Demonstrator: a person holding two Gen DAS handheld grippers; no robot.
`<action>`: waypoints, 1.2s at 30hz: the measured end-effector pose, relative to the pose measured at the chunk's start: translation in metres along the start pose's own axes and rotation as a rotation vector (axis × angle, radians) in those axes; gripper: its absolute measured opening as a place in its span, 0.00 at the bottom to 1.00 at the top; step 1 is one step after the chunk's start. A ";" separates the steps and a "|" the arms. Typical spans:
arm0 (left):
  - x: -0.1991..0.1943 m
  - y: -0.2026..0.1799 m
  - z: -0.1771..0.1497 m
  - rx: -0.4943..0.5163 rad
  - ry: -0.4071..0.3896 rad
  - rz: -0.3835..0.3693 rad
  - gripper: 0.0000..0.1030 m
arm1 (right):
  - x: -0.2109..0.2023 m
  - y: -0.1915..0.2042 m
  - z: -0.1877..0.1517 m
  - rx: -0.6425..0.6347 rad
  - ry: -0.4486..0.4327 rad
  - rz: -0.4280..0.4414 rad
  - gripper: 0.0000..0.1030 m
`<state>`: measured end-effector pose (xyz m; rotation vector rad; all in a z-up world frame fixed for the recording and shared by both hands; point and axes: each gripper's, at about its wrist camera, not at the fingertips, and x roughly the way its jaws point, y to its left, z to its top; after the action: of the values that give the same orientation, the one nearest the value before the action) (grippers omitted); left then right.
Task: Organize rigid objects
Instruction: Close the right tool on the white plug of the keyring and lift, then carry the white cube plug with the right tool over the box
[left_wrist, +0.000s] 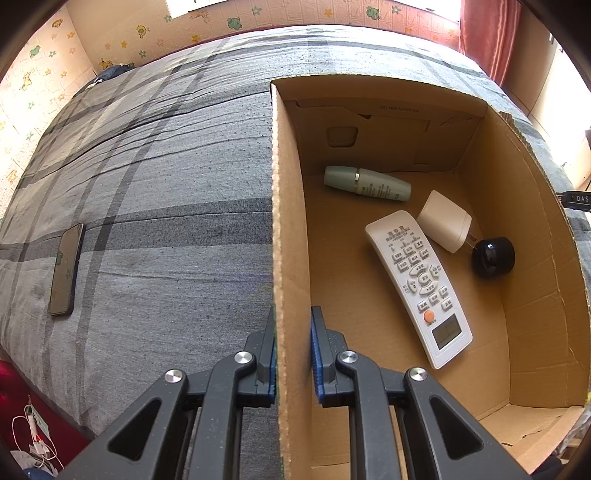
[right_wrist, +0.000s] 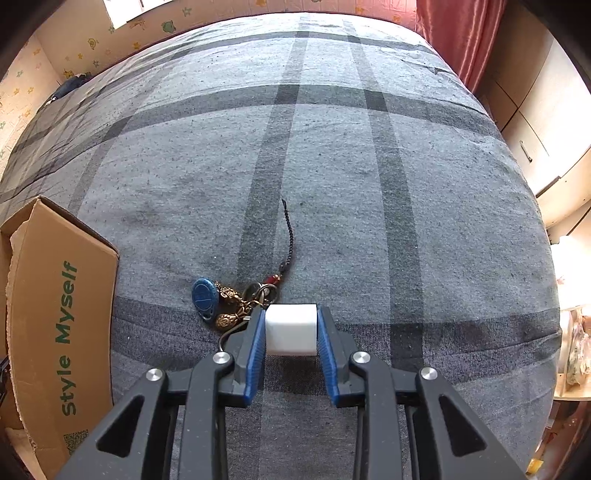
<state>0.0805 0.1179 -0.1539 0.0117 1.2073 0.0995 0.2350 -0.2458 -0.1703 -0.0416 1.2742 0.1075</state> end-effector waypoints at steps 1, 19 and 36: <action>0.000 0.000 0.000 0.000 0.000 -0.001 0.16 | -0.003 0.001 -0.001 0.002 -0.002 0.000 0.28; 0.001 0.002 0.000 -0.003 -0.001 -0.009 0.16 | -0.078 0.042 -0.002 -0.066 -0.043 0.018 0.28; 0.001 0.001 0.000 -0.001 -0.002 -0.013 0.15 | -0.137 0.142 0.002 -0.273 -0.098 0.100 0.28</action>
<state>0.0803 0.1187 -0.1548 0.0035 1.2050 0.0886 0.1825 -0.1120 -0.0344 -0.2051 1.1563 0.3651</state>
